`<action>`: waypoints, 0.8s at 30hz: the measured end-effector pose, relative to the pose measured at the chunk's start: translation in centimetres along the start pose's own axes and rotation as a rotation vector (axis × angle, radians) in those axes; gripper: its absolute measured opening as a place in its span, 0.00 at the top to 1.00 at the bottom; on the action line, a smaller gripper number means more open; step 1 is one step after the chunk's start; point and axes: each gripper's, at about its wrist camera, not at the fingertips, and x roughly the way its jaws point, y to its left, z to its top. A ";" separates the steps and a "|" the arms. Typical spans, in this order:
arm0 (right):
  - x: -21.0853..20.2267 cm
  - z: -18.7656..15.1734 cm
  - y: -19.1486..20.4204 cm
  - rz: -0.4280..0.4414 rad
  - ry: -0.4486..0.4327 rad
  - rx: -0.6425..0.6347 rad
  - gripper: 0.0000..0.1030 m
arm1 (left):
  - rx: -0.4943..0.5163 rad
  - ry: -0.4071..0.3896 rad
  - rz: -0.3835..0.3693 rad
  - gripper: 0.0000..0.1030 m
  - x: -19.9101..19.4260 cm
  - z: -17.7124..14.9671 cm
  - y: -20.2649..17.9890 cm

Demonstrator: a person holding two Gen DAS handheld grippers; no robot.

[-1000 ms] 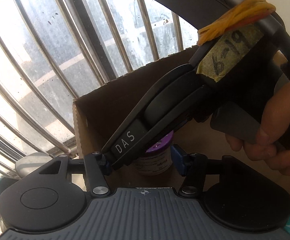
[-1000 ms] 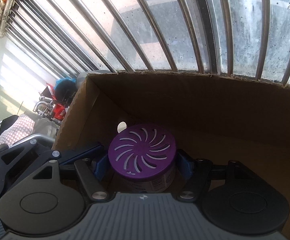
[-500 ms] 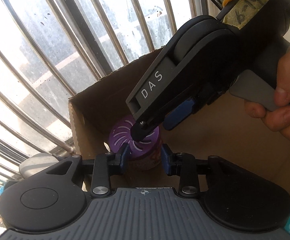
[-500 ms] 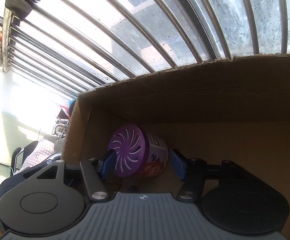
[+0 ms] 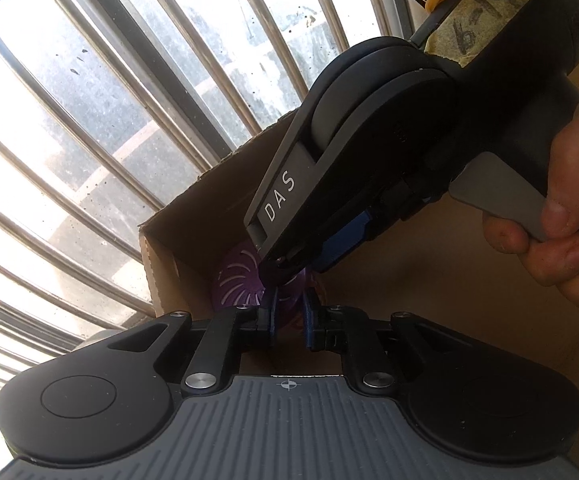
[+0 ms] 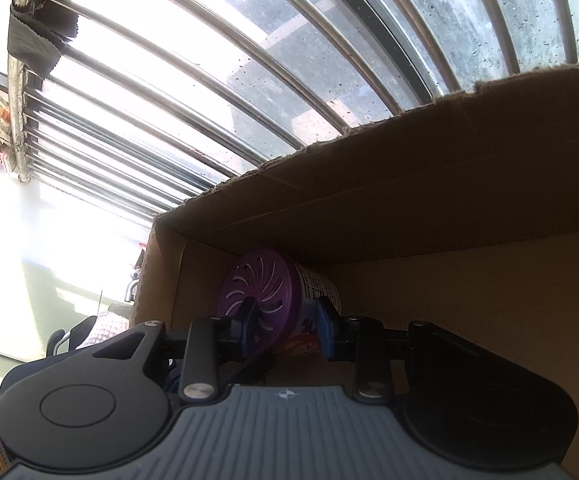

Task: Organize objects
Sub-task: 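Lower the jar into the box and open the right tool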

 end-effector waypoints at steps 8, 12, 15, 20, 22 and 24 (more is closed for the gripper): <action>0.5 -0.3 0.6 -0.015 -0.044 -0.042 0.65 | 0.060 0.038 0.031 0.84 -0.4 -0.5 -0.5; 0.6 0.0 1.1 -0.027 -0.055 -0.073 0.65 | 0.034 0.022 0.035 0.82 -1.0 -1.5 -0.3; 0.7 -0.1 1.4 -0.030 -0.057 -0.080 0.65 | 0.022 0.018 0.029 0.82 -1.5 -2.0 0.0; 0.4 -0.2 1.5 -0.066 -0.064 -0.090 0.63 | -0.048 0.019 -0.027 0.79 -3.4 -3.3 0.7; 0.0 -0.1 1.7 -0.095 -0.076 -0.092 0.63 | -0.058 0.009 -0.022 0.79 -4.4 -3.9 0.7; -0.6 -0.2 1.8 -0.101 -0.093 -0.073 0.57 | -0.065 -0.006 -0.026 0.76 -5.6 -4.5 0.7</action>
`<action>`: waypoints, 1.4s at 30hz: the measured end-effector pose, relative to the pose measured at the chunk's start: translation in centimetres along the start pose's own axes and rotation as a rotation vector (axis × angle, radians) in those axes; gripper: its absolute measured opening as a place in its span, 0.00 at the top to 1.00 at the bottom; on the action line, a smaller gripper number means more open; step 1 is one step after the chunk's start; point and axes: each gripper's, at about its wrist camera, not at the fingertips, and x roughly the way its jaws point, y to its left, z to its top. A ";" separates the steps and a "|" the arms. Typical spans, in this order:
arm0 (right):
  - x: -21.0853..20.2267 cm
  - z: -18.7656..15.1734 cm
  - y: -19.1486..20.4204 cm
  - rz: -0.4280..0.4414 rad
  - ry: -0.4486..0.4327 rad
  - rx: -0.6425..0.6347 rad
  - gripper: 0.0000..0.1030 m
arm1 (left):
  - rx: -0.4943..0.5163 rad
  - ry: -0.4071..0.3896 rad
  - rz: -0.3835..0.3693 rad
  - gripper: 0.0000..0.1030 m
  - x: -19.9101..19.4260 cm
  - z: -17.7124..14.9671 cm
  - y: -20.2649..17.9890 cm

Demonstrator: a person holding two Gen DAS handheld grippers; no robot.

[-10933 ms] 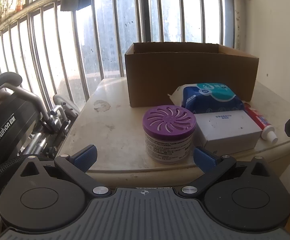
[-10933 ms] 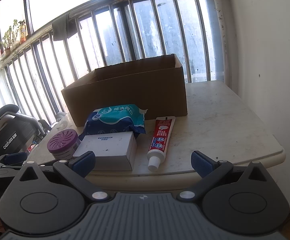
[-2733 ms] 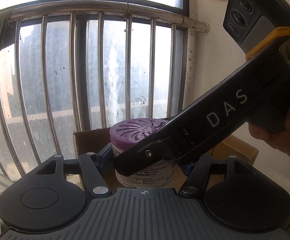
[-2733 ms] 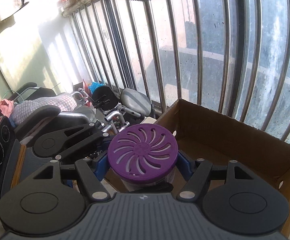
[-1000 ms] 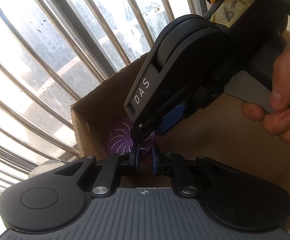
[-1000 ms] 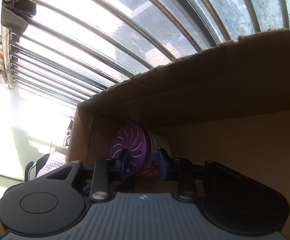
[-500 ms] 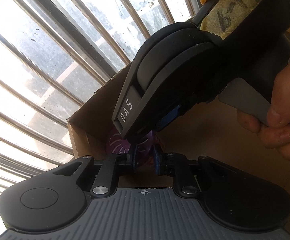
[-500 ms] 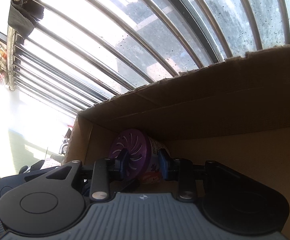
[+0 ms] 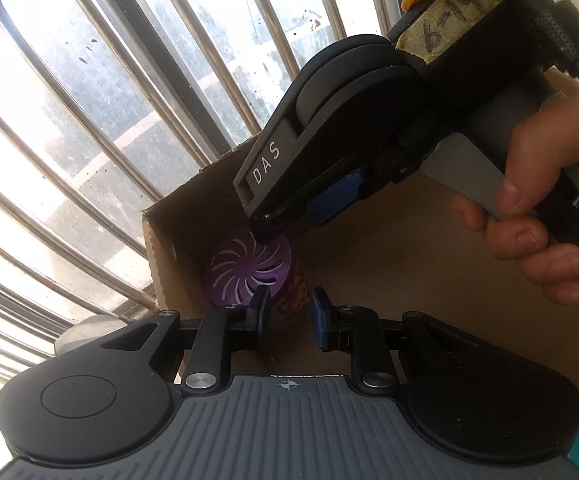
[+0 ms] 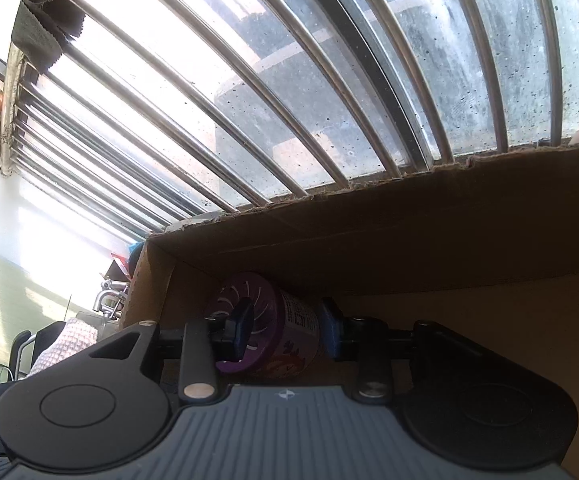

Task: Organize objects
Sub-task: 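Lower the jar into the box and open the right tool, then withdraw the right tool from the box toward the wet-wipes pack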

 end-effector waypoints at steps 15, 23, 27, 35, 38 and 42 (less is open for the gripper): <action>-14.3 -3.6 1.9 -0.027 -0.190 -0.026 0.53 | -0.100 -0.241 -0.068 0.59 -13.9 -4.9 -2.8; -22.7 -9.1 3.0 0.029 -0.199 -0.092 0.41 | -0.185 -0.314 -0.128 0.50 -17.9 -3.9 -9.5; -25.0 -11.3 2.5 -0.059 -0.228 -0.139 0.41 | -0.227 -0.344 -0.164 0.47 -16.5 -3.8 -8.5; -24.8 -15.9 -0.2 -0.052 -0.185 -0.138 0.40 | -0.223 -0.362 -0.218 0.47 -12.2 -5.0 -10.8; -23.8 -17.2 -0.1 -0.081 -0.164 -0.184 0.39 | -0.268 -0.351 -0.271 0.41 -11.5 -5.5 -10.7; -22.3 -18.3 0.5 -0.078 -0.111 -0.220 0.35 | -0.296 -0.354 -0.316 0.41 -10.1 -5.7 -11.0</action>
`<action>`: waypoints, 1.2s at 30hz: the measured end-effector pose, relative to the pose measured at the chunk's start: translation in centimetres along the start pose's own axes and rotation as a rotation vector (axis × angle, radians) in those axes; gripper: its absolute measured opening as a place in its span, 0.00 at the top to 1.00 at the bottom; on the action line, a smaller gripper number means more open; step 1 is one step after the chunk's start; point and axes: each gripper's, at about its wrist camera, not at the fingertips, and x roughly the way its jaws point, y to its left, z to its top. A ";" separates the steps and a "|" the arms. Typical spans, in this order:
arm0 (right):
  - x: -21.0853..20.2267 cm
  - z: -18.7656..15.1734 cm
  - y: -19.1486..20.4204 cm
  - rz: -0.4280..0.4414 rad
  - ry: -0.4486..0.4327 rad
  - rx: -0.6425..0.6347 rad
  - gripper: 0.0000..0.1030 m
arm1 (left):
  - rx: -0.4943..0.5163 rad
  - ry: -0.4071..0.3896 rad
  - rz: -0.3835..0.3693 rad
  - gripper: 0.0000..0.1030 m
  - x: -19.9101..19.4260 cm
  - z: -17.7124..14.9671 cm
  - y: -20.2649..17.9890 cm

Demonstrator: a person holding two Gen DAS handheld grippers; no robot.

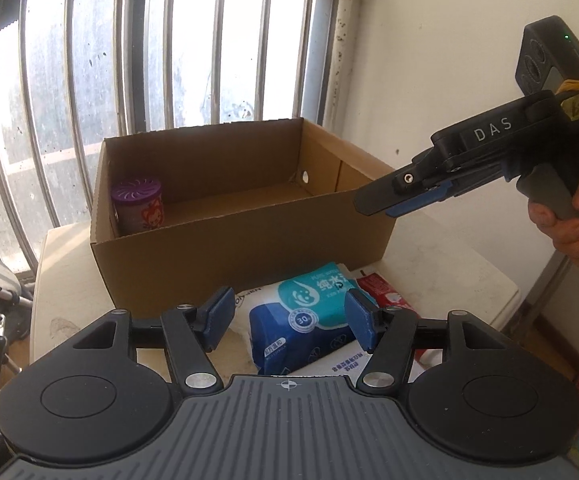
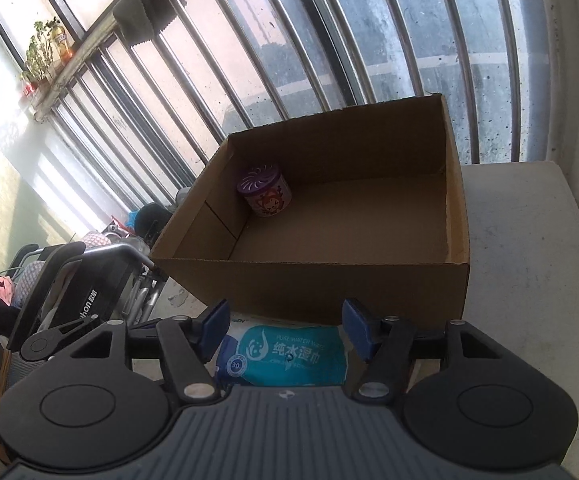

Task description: Organize objects

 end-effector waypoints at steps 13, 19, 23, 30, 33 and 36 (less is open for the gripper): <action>3.6 -2.6 -0.5 0.056 0.094 0.037 0.23 | -0.061 0.017 -0.017 0.37 3.5 -2.1 0.3; 4.6 -3.0 -1.0 0.079 0.101 0.076 0.23 | 0.014 -0.025 0.049 0.36 4.3 -2.8 -0.9; 5.2 -3.1 -0.9 0.068 0.115 0.076 0.23 | 0.041 -0.032 0.036 0.35 4.7 -2.9 -1.5; 5.8 -3.2 -0.3 0.049 0.119 0.054 0.23 | 0.025 -0.013 0.020 0.34 5.5 -3.5 -1.3; 6.0 -3.2 0.3 0.027 0.118 0.009 0.23 | 0.023 -0.006 0.020 0.34 5.9 -3.9 -1.2; 6.2 -3.2 0.7 0.011 0.110 -0.019 0.23 | 0.009 0.001 0.014 0.34 6.2 -4.1 -0.9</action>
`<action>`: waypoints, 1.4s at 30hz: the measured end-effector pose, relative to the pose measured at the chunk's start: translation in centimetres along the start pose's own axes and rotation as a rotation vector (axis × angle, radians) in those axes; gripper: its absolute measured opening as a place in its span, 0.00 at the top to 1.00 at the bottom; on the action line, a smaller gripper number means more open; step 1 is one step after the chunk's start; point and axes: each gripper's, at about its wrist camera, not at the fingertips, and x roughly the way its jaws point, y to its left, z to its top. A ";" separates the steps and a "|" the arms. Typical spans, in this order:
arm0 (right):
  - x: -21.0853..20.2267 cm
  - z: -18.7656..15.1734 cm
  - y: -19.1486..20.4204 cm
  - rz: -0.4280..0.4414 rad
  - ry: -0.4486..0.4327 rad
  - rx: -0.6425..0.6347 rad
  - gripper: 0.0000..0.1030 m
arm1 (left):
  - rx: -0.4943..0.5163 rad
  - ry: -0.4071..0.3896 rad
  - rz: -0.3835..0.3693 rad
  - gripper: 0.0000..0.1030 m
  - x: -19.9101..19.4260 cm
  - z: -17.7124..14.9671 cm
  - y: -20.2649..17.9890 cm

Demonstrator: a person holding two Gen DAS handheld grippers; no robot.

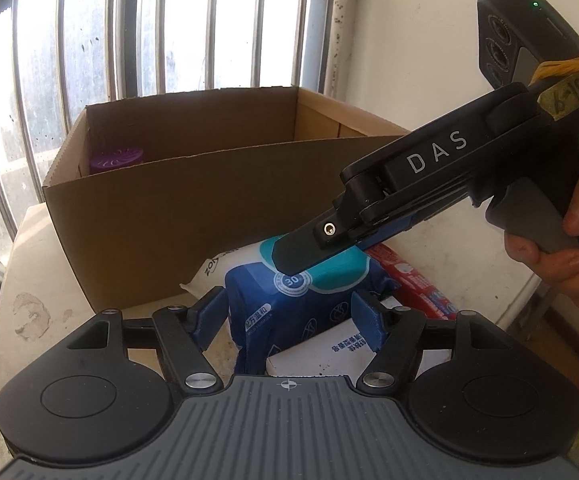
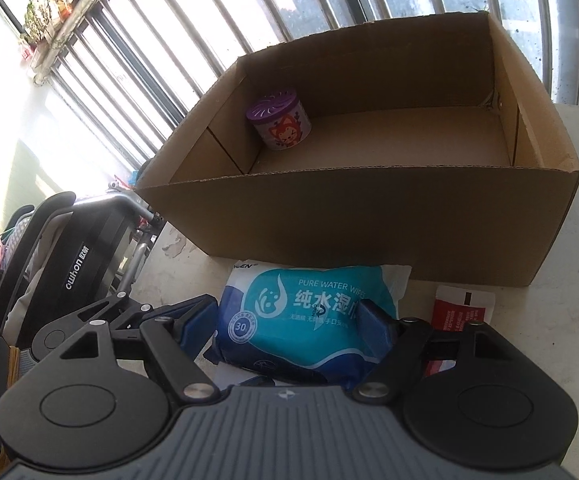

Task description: Organize objects

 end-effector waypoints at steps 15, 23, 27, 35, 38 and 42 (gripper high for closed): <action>0.8 0.7 -0.1 0.032 -0.003 0.011 0.22 | -0.115 0.014 -0.012 0.34 1.7 -0.5 2.5; 1.6 1.0 0.4 0.053 -0.001 0.008 0.21 | -0.128 0.018 -0.003 0.34 1.5 -0.3 3.4; 1.5 0.9 0.1 0.067 0.002 0.017 0.20 | -0.126 0.030 -0.009 0.34 1.4 -0.3 3.5; -0.1 0.5 -1.5 0.091 0.007 0.097 0.14 | -0.109 0.038 -0.006 0.31 1.6 -0.4 3.2; -0.3 0.2 -2.0 0.070 -0.002 0.142 0.08 | -0.103 0.044 -0.003 0.30 2.0 -0.5 3.1; 0.5 0.3 -1.8 0.066 0.027 0.136 0.08 | -0.107 0.052 -0.004 0.27 2.5 -0.8 2.9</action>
